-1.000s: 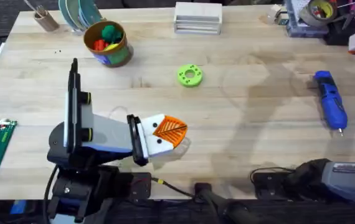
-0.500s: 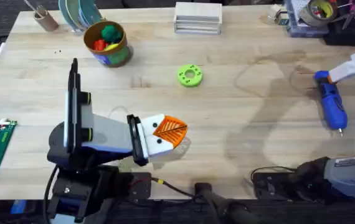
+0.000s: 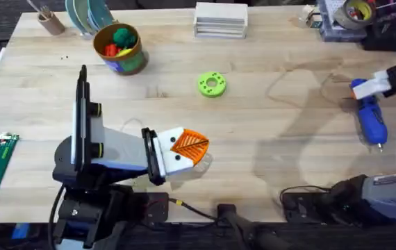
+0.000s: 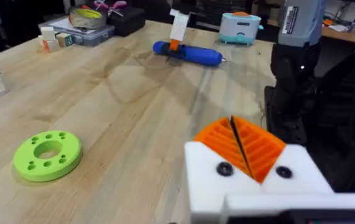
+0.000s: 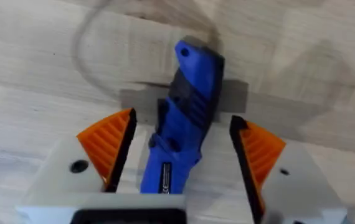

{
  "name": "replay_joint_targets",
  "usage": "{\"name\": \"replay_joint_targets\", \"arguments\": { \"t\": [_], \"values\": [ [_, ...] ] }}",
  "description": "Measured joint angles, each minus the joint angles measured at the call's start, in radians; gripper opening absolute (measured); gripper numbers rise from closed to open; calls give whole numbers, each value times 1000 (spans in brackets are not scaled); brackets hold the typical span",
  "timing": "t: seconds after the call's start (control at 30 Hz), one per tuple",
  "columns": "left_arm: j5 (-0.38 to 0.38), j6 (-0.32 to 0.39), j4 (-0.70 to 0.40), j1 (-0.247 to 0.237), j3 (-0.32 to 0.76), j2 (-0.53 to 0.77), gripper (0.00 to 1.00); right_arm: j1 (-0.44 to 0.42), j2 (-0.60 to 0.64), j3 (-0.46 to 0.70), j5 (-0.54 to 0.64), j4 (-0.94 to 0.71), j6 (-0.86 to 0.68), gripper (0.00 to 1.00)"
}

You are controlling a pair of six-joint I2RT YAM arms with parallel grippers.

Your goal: Pick up the gripper from the table and insert it into the empty holder that is missing its gripper. Then pick up a screw, insert it into the mounting hole, and use the screwdriver to tighten it. Finally, clean up the table by picking up the vegetable and placing it into the bucket.

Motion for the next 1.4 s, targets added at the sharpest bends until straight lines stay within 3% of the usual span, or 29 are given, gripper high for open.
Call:
{"name": "replay_joint_targets", "arguments": {
  "t": [0.43, 1.13, 1.4],
  "values": [
    [0, 0, 0, 0, 0, 0, 6, 0, 100, -5, -20, 49, -10, 971],
    [0, 0, 0, 0, 0, 0, 6, 1, 102, -5, -4, 47, -13, 968],
    [0, 0, 0, 0, 0, 0, 6, 1, 102, -5, 4, 48, -15, 634]
  ]
}}
